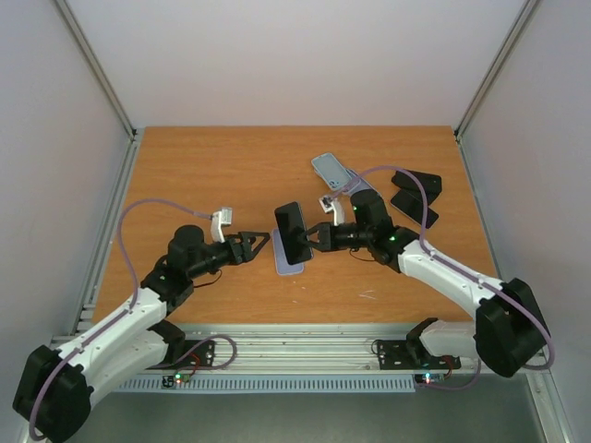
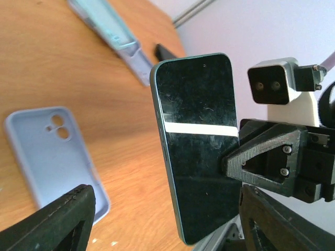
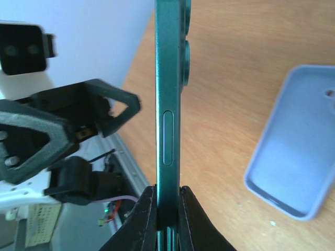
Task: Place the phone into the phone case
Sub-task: Place the phone on the phone case.
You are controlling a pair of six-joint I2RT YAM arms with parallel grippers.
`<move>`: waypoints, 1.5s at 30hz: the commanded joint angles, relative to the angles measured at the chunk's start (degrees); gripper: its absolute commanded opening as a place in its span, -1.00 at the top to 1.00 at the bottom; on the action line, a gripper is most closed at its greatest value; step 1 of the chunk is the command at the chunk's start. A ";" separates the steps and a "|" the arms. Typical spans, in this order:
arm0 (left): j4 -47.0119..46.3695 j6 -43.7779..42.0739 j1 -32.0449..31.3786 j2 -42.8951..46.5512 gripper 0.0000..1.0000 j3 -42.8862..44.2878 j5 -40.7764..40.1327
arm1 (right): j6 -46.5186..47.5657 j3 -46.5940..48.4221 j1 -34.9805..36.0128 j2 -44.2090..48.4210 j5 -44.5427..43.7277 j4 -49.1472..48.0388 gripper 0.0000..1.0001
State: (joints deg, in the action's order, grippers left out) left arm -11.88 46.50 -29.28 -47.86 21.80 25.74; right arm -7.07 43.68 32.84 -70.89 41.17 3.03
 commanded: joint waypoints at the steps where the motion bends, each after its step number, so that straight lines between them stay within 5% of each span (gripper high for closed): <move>1: 8.07 -3.87 0.10 -1.84 -0.57 2.68 -5.84 | 0.69 2.75 -0.24 -4.07 -5.53 0.67 0.98; 21: 0.23 -2.32 0.10 -27.56 -0.75 7.79 -3.26 | -6.43 7.89 -0.24 -23.84 -6.90 -2.41 0.98; 45: -16.81 3.94 0.01 -46.31 -0.68 8.30 2.90 | -10.10 7.68 0.33 -31.47 -4.87 -5.90 0.98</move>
State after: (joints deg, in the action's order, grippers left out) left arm -22.85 48.90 -29.26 -91.94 30.00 27.44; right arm -15.44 50.35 32.80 -101.30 35.88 -0.36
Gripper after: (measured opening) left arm 0.845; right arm 0.080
